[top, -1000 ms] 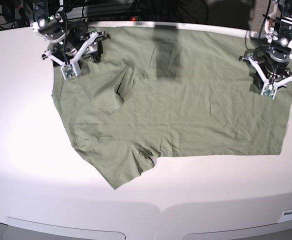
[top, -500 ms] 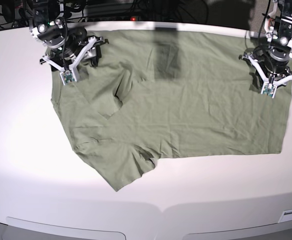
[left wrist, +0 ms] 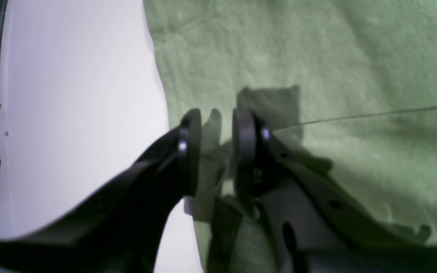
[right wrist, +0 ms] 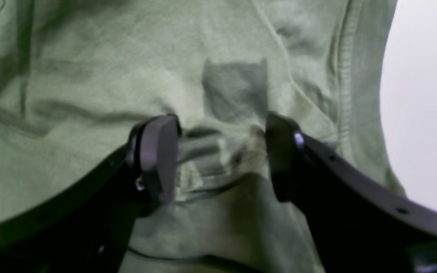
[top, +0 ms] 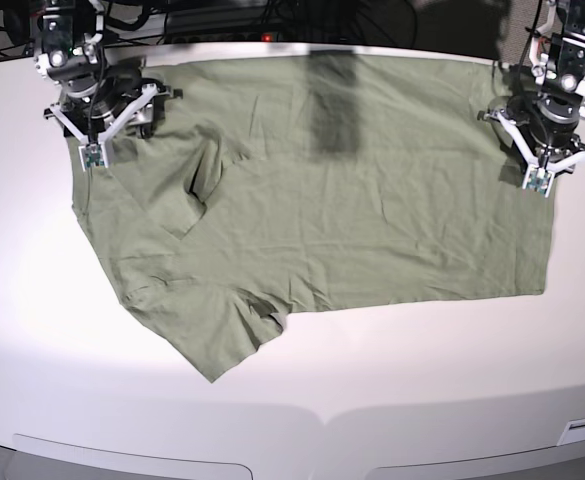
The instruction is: Fold the T-shirt properly
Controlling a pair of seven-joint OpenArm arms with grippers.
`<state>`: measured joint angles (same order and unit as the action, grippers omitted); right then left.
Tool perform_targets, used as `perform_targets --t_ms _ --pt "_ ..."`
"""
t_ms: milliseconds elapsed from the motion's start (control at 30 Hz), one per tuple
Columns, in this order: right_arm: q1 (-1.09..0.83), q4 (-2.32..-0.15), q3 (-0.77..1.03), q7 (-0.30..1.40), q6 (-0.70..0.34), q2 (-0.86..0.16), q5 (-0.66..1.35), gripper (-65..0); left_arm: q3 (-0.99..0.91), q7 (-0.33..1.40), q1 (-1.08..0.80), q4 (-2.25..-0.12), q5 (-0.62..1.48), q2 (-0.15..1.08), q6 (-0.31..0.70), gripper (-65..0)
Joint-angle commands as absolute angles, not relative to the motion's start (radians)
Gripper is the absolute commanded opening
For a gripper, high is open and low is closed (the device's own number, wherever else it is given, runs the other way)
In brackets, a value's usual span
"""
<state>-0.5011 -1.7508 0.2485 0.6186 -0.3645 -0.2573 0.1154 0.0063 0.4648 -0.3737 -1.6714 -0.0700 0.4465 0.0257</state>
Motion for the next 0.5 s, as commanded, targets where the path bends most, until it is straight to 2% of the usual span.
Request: perform_targets --t_ms 0,200,333,467 --pt "-0.504 -1.759 0.254 0.623 -0.367 -0.261 0.115 -28.5 -0.001 0.449 -0.369 -1.687 -0.078 0.46 0.014 -50.4" --pt "-0.504 -1.794 0.254 0.581 -0.367 -0.261 0.112 -28.5 -0.001 0.426 -0.347 -1.688 -0.183 0.461 0.01 -50.4" --pt "-0.495 -1.861 0.254 0.569 -0.367 -0.261 0.113 -28.5 -0.001 0.426 -0.296 -1.688 -0.147 0.461 0.011 -50.4" --pt "-0.493 -1.931 0.254 0.481 -0.367 -0.261 0.112 -28.5 -0.001 0.428 -0.225 -1.688 -0.076 0.461 0.012 -50.4"
